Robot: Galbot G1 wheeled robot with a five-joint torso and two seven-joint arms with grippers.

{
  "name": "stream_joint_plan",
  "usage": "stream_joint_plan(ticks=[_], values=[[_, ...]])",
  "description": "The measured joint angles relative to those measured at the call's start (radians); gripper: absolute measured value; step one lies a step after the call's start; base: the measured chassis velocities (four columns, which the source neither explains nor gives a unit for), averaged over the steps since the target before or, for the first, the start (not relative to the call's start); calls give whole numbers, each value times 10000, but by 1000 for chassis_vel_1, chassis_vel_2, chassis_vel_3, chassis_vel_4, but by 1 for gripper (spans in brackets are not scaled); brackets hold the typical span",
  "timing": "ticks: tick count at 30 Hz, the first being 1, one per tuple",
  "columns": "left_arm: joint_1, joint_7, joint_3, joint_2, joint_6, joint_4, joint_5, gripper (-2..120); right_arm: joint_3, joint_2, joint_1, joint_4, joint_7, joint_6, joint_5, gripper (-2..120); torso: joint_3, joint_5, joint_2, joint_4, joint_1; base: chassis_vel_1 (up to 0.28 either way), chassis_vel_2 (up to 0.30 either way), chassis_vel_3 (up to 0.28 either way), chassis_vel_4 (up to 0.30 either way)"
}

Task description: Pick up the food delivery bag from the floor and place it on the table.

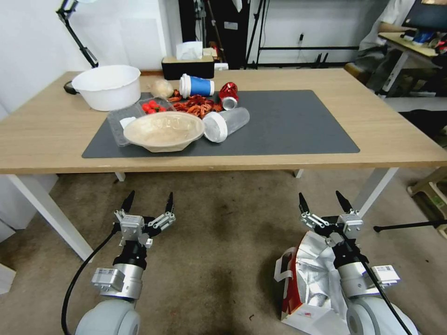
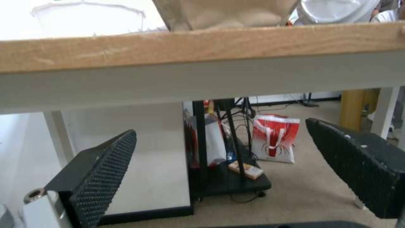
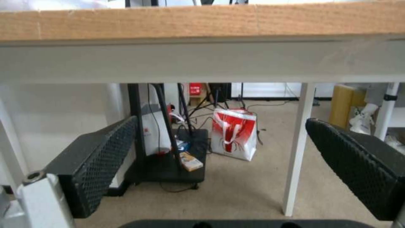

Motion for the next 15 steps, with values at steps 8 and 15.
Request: stream_joint_plan(ticks=[8,15], values=[[9,29,-1,-16,9,14,14,100,2,-5,36,-22,1,-6,21,100,-198,0,-317,0,-119,0,0,0,0],[-7,38,9,-26,18,40,63,100,7,6,81,-119,1,-8,36,100,-378,0,-605,-1,-230,0,0,0,0]])
